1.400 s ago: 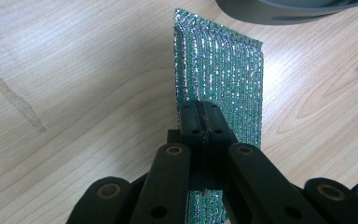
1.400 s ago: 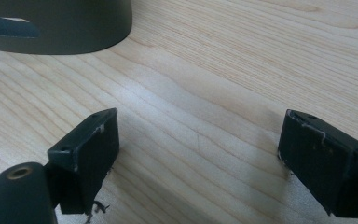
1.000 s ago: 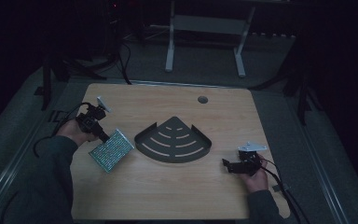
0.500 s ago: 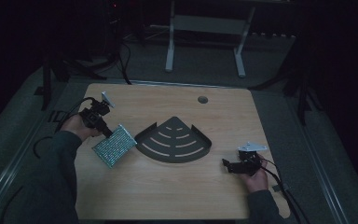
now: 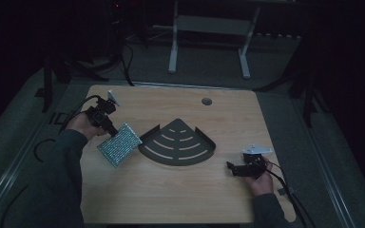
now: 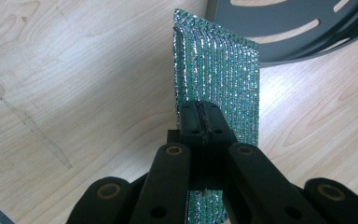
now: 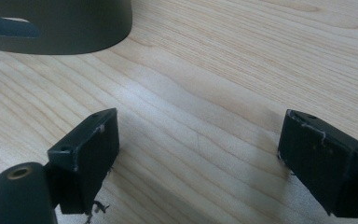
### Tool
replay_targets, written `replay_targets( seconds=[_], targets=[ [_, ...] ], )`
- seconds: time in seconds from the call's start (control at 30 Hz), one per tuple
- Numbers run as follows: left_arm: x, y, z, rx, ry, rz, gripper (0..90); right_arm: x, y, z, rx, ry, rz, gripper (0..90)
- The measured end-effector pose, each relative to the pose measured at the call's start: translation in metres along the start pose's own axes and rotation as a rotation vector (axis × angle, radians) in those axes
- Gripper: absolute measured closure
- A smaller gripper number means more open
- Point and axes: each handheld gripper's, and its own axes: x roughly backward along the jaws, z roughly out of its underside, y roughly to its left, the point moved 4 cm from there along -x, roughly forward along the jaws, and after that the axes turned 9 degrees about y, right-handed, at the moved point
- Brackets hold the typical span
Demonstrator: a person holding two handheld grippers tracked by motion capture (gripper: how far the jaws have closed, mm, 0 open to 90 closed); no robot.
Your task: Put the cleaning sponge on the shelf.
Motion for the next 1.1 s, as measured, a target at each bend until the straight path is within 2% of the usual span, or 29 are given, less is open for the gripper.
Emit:
replay_targets(
  seconds=[0.3,0.5,0.53,0.8,1.1],
  targets=[
    [0.002,-0.004,-0.011,-0.008,0.004,-0.015,89.9,0.000,0.000,0.000,0.001,0.000,0.000,12.0],
    [0.003,-0.007,-0.016,-0.020,0.002,-0.019,89.9,0.000,0.000,0.000,0.001,0.000,0.000,12.0],
    [0.006,-0.010,-0.021,-0.030,0.000,-0.025,89.9,0.000,0.000,0.000,0.001,0.000,0.001,12.0],
    [0.006,-0.012,-0.028,-0.035,-0.005,-0.019,89.9,0.000,0.000,0.000,0.001,0.000,0.001,12.0],
    [0.007,-0.017,-0.039,-0.043,-0.011,-0.036,89.8,0.000,0.000,0.000,0.001,0.000,0.000,12.0]
  ],
)
